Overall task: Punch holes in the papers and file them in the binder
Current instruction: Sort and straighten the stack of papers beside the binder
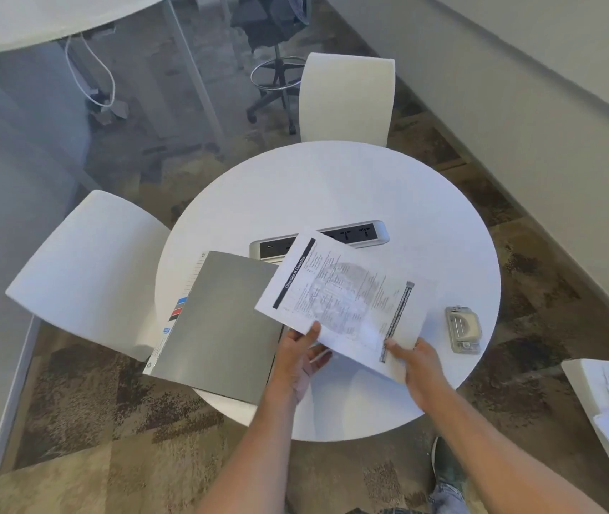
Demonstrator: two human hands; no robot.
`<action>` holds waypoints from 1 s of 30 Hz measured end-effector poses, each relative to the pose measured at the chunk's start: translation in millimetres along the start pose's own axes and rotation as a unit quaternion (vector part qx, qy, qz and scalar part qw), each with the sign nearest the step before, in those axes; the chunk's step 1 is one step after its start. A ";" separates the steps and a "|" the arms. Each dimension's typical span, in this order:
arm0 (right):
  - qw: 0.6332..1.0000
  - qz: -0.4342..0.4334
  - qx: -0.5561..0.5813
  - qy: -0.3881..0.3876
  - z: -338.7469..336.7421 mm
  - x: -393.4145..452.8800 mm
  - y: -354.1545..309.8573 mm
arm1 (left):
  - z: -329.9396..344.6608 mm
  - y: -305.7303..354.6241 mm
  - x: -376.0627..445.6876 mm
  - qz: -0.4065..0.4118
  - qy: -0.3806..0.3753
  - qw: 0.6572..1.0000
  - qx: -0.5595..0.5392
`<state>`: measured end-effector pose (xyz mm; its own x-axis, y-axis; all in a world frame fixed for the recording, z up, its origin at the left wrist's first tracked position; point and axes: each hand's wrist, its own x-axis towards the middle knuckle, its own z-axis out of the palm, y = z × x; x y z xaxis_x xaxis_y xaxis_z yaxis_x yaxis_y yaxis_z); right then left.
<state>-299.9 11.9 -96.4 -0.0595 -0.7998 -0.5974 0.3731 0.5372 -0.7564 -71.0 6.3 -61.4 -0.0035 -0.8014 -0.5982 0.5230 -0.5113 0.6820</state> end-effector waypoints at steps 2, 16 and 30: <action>0.999 0.026 -0.013 -0.028 10.6 -11.6 15.1 | 6.5 -16.8 2.3 -0.003 0.019 1.000 0.009; 0.986 0.084 -0.037 -0.137 -35.9 12.4 -9.0 | -29.8 1.3 17.9 -0.123 -0.056 0.967 0.218; 0.914 -0.050 -0.393 0.089 1.6 37.4 -2.7 | -19.9 -13.8 31.5 0.075 0.175 0.890 0.414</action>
<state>-301.7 -19.9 -116.2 -0.2328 -0.8368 -0.4956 -0.4180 0.5462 -0.7259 -61.3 -5.7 -98.0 0.3558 -0.8077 -0.4702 -0.3136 -0.5771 0.7540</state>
